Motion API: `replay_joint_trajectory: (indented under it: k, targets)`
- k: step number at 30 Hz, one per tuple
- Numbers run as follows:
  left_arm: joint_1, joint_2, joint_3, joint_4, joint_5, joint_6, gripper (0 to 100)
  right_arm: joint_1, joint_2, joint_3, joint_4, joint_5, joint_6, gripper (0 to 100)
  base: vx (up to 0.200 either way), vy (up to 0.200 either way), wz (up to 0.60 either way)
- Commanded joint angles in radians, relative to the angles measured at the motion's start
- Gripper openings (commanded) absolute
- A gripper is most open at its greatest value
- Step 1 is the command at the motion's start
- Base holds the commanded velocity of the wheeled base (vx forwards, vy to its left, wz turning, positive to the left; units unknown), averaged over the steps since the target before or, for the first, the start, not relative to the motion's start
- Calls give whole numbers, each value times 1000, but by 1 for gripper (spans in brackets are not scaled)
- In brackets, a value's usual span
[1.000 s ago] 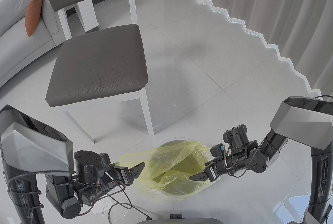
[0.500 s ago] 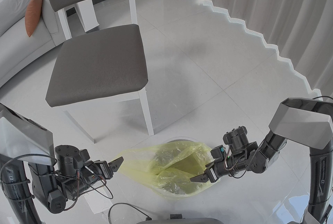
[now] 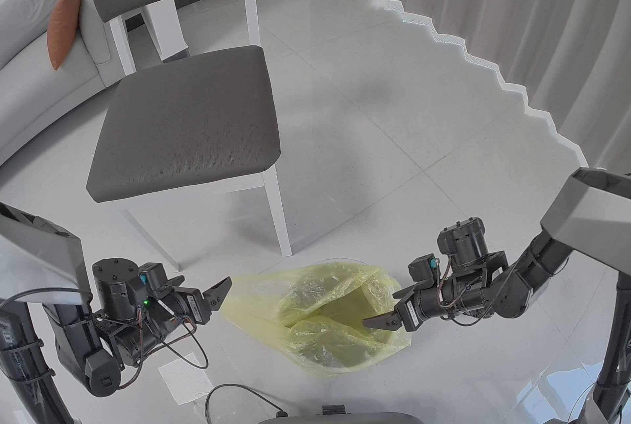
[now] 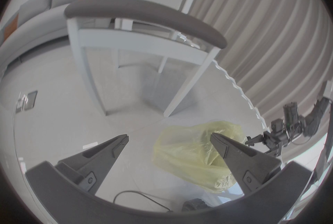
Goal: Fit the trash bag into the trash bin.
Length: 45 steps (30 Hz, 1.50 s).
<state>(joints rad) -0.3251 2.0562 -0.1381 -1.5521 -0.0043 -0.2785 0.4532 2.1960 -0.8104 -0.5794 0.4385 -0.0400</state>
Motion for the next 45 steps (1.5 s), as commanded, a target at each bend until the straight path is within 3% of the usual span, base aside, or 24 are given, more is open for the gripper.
replay_joint_trajectory:
  k: [1,4,9,16,17,21,23,33,41,45]
  targets:
    - [-69,-73,-75,47,0,68,100,9,-150,27,23,2,9,100,0,0,0]
    - [-153,-129,-225,296,0,180,100,2,-301,77,42,-1,29,100,0,0,0]
    - [-186,-162,-448,638,0,328,100,-39,-479,154,46,-3,68,100,0,0,0]
    - [-235,-119,-681,882,0,444,100,-76,-676,186,173,-12,69,100,0,0,0]
    - [-238,-113,-689,889,1,450,100,-77,-685,186,181,-15,69,100,0,0,0]
    - [-265,-11,-742,911,15,510,100,-80,-751,203,182,-135,69,100,0,0,0]
    - [-275,21,-761,914,21,519,100,-85,-766,198,182,-152,71,100,0,0,0]
    - [-296,151,-818,922,59,576,100,-148,-795,205,153,-155,74,100,0,0,0]
    - [-305,196,-888,977,89,576,100,-208,-834,241,147,-78,78,100,0,0,0]
    - [-310,239,-926,981,89,575,100,-212,-835,241,147,-72,78,100,0,0,0]
